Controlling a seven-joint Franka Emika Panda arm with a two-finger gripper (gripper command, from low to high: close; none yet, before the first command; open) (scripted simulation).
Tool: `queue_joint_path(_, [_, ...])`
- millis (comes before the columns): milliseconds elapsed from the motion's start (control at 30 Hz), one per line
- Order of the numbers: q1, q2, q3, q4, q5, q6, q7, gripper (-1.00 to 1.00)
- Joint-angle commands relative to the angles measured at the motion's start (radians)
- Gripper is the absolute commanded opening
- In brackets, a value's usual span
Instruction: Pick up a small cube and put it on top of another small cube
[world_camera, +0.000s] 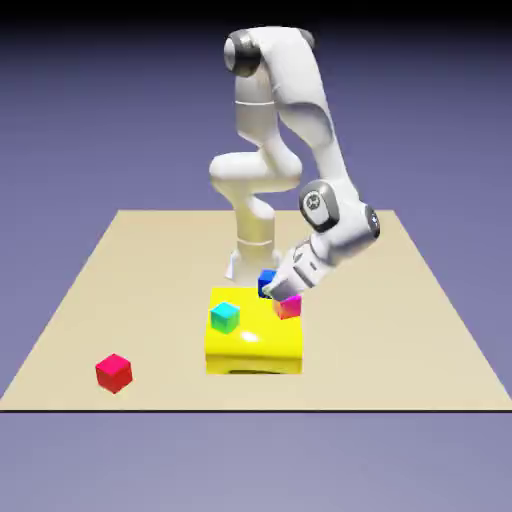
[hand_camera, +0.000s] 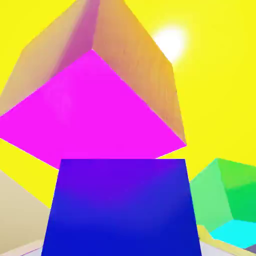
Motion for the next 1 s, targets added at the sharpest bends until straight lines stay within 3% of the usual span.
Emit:
queue_joint_path(0, [0.174, 0.0, 0.0, 0.0, -0.002, 0.001, 0.001, -1.0])
queue_joint_path(467, [0.025, 0.0, 0.0, 0.0, 0.0, 0.0, 0.0, -1.0])
queue_joint_path(967, [0.16, 0.0, 0.0, 0.0, -0.002, 0.0, 0.001, -1.0])
